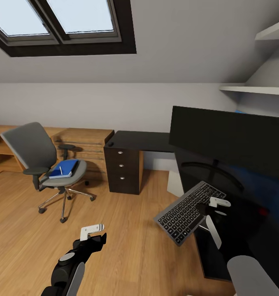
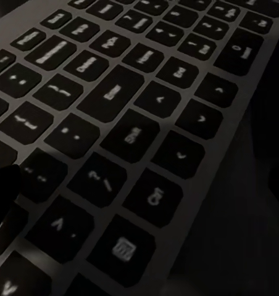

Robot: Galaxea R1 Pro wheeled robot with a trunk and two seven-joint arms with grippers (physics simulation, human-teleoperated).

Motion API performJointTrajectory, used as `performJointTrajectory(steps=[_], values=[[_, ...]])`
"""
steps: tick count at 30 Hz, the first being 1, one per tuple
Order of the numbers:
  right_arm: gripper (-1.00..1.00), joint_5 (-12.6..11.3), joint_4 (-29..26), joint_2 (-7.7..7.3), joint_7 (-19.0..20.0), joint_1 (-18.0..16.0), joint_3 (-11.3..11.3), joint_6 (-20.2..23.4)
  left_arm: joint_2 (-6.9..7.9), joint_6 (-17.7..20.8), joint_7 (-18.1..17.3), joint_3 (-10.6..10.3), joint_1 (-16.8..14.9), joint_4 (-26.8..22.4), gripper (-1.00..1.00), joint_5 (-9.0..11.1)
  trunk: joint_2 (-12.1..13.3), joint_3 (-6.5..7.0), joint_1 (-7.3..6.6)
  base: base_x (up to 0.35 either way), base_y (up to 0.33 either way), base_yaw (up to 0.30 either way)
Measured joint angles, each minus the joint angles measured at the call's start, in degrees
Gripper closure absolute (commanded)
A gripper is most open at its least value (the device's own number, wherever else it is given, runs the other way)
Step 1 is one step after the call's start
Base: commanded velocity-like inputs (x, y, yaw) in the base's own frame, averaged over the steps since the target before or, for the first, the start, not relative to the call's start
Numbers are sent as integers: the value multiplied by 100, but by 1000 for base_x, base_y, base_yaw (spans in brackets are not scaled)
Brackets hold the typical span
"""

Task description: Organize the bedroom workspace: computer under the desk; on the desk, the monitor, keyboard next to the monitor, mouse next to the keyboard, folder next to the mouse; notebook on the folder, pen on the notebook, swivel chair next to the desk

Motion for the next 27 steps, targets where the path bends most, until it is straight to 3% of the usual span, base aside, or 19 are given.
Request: performJointTrajectory(steps=[7,27], values=[[-100,-19,7,3,8,0,-1,-7,0,0,0,1,1,1,-100,0,0,4,0,0,0,-40],[-100,-37,179,-5,11,0,-3,-17,0,0,0,13,3,-8,-100,1,0,110,0,0,0,-199]])
